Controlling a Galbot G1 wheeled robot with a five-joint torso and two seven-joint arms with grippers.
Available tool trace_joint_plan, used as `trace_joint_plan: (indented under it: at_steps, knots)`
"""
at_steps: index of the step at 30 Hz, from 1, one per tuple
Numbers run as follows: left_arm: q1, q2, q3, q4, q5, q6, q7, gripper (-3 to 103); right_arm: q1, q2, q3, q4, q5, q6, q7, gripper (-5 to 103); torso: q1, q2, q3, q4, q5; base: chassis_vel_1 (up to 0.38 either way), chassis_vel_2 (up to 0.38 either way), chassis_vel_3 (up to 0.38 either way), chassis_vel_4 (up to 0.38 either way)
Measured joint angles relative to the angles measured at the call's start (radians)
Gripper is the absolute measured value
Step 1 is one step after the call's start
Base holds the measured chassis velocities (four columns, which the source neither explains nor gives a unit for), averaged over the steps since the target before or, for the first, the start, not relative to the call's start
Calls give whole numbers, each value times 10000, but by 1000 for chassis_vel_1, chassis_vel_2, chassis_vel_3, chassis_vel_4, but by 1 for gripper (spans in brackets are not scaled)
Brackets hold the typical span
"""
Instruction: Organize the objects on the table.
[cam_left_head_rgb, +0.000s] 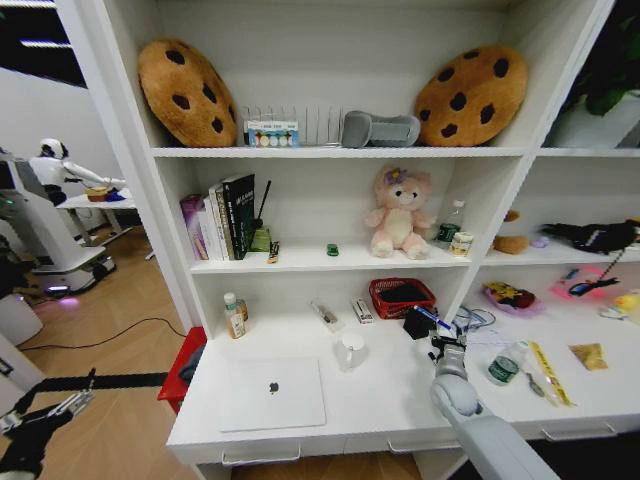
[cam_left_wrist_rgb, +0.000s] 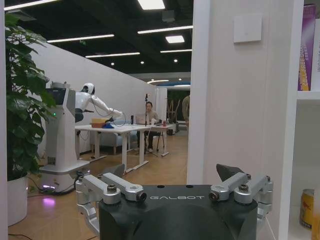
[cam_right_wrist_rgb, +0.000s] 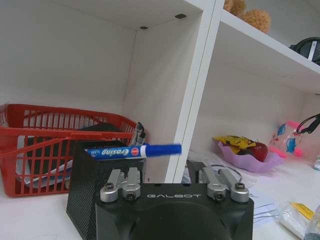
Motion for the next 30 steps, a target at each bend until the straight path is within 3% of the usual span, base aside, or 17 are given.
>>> trace_joint_plan:
  at_steps: [1,2,4,6,7,9,11,12,13,15,16,22,25,26,28,30]
  knots:
    - [0,0,0,0,0,0,0,100,-9,23,-1,18,24,-7,38,38,0,0,0,0,0,0,0,0,0]
    - [0,0,0,0,0,0,0,100,-9,23,-1,18,24,-7,38,38,0,0,0,0,0,0,0,0,0]
    - [0,0,0,0,0,0,0,100,-12,48,-10,60,29,-9,91,27,0,0,0,0,0,0,0,0,0]
    - [0,0,0,0,0,0,0,100,-17,53,-16,91,28,-10,96,27,0,0,0,0,0,0,0,0,0]
    - [0,0,0,0,0,0,0,100,-37,58,-17,140,6,-10,98,16,0,0,0,0,0,0,0,0,0]
    - [0,0,0,0,0,0,0,100,-73,63,-16,210,-31,-6,98,16,0,0,0,0,0,0,0,0,0]
    - [0,0,0,0,0,0,0,100,-262,66,23,554,-98,114,12,3,0,0,0,0,0,0,0,0,0]
    - [0,0,0,0,0,0,0,100,-262,66,23,554,-98,114,12,3,0,0,0,0,0,0,0,0,0]
    - [0,0,0,0,0,0,0,100,-415,65,52,822,-159,189,-36,12,0,0,-1,1,-1,0,0,0,0]
    - [1,0,0,0,0,0,0,100,-551,70,77,1024,-221,221,-46,12,0,0,-1,1,-1,0,0,0,0]
    - [0,0,0,0,0,0,0,100,-819,104,155,1344,-294,225,-5,22,0,0,-1,1,-1,0,0,0,0]
    - [0,0,0,0,0,0,0,100,-1846,341,294,2135,93,-228,97,38,-1,1,-2,-3,0,0,0,0,0]
    - [0,0,0,0,0,0,0,100,-1991,336,373,2314,973,-1165,358,54,-3,1,-2,-1,0,0,0,0,0]
    - [0,0,0,0,0,0,0,100,-1991,336,373,2314,973,-1165,358,54,-3,1,-2,-1,0,0,0,0,0]
    - [0,0,0,-1,0,0,0,100,-1840,98,508,2522,2163,-2142,627,65,-2,1,-2,0,0,0,0,0,0]
    - [0,0,0,0,0,0,0,100,-1789,19,569,2584,2532,-2430,680,65,-3,1,-1,0,-2,0,0,0,0]
